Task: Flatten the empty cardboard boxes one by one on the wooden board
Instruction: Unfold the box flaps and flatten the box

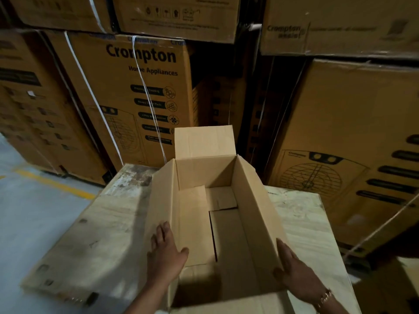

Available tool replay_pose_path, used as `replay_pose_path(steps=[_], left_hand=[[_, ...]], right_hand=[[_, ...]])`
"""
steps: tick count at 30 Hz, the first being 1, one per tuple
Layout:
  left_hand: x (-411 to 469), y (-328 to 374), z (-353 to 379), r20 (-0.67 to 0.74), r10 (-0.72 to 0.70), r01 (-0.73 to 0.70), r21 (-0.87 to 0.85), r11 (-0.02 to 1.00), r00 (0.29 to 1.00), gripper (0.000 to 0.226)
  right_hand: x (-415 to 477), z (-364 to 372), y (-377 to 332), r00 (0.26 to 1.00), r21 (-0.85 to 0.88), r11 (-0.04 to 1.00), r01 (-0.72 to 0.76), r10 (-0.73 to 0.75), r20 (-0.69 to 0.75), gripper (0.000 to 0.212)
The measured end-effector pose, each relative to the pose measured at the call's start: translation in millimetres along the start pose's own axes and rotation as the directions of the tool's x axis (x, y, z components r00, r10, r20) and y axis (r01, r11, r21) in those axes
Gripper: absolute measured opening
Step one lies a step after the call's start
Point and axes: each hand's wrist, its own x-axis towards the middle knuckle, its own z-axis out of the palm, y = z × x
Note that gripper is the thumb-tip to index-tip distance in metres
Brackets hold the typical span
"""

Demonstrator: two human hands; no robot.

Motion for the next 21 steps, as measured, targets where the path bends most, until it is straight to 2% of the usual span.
replay_pose_path(steps=[3,5,8,10,13,17,18,21], left_hand=[[-69.2,-26.0,26.4,0.05,-0.126,0.132,-0.131,0.983,0.991,0.1],[-99.4,-36.8,36.6,0.052,-0.211,0.217,-0.268,0.939,0.976,0.089],[-119.1,-43.7,33.2,0.058,-0.266,0.263,-0.447,0.855,0.962,0.066],[-122.5,-47.3,23.8,0.076,-0.26,0.256,-0.565,0.785,0.963,0.058],[-115.4,-47.0,19.2,0.113,-0.187,0.213,-0.68,0.701,0.976,0.034],[-88.0,-29.8,24.7,0.226,-0.072,0.228,-0.806,0.547,0.972,0.028],[-81.8,-22.8,26.7,0.261,-0.037,0.239,-0.808,0.539,0.965,0.024],[-56.1,-14.3,36.5,0.38,0.052,0.275,-0.751,0.6,0.923,0.048]], right_hand=[[-42.4,8.4,1.7,0.997,0.148,0.988,-0.029,0.038,-0.06,0.074],[-59.6,11.9,-6.9,0.992,0.257,0.964,-0.068,0.093,-0.087,0.067],[-70.6,21.7,-10.0,0.984,0.421,0.906,-0.049,0.115,-0.133,0.056],[-89.5,23.5,-17.8,0.978,0.408,0.913,-0.026,0.108,-0.18,0.047],[-122.3,0.1,-44.5,0.951,0.297,0.953,-0.06,0.145,-0.272,0.044],[-142.7,-44.5,-88.8,0.905,-0.062,0.984,-0.166,0.127,-0.406,0.056],[-146.3,-54.1,-104.3,0.895,-0.161,0.969,-0.185,0.099,-0.435,0.057],[-149.9,-74.0,-154.8,0.885,-0.31,0.932,-0.186,0.022,-0.465,0.055]])
